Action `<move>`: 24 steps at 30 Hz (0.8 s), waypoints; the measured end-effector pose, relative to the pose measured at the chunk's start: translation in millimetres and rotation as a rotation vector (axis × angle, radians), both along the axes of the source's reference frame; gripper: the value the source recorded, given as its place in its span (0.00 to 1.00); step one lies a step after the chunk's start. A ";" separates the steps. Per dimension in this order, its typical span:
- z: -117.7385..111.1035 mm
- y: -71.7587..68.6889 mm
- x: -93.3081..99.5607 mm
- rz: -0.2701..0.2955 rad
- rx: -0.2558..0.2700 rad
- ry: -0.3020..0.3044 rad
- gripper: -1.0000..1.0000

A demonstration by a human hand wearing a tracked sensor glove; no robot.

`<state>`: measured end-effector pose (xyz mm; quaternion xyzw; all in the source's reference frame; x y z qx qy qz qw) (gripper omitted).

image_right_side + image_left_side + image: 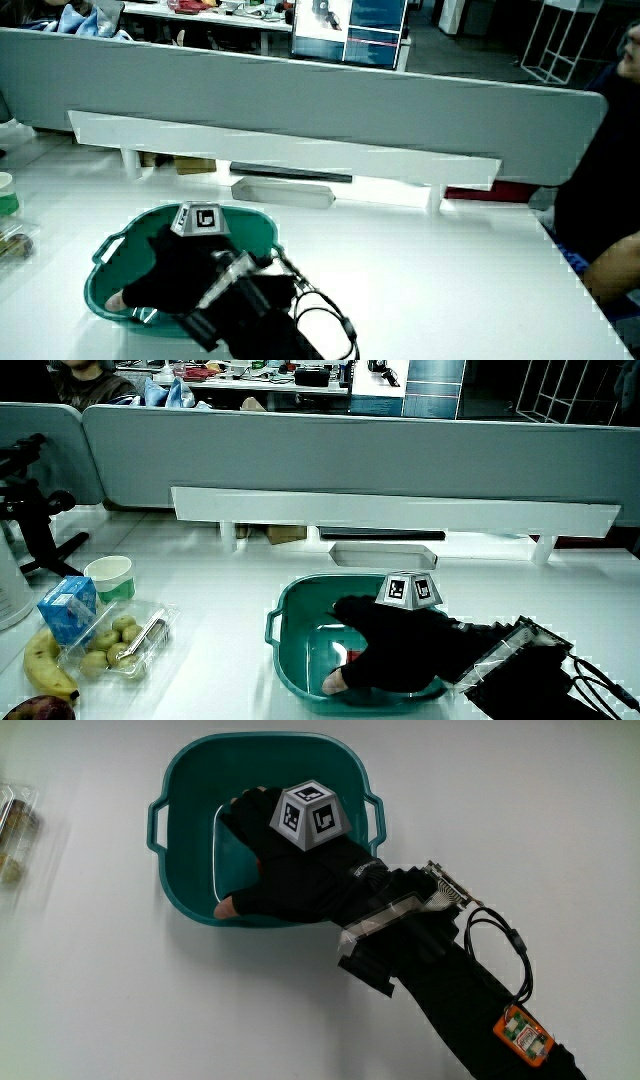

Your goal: Pick red block

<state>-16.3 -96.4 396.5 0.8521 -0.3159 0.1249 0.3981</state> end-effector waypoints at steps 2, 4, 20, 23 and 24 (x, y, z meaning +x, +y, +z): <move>5.9 -3.3 3.2 0.017 0.006 0.016 0.50; 11.5 -5.7 5.8 0.024 -0.005 0.026 0.50; 41.0 -16.1 12.5 0.036 -0.033 0.174 0.50; 43.2 -17.2 11.4 0.028 -0.035 0.213 0.50; 44.7 -17.1 11.4 0.019 -0.045 0.221 0.50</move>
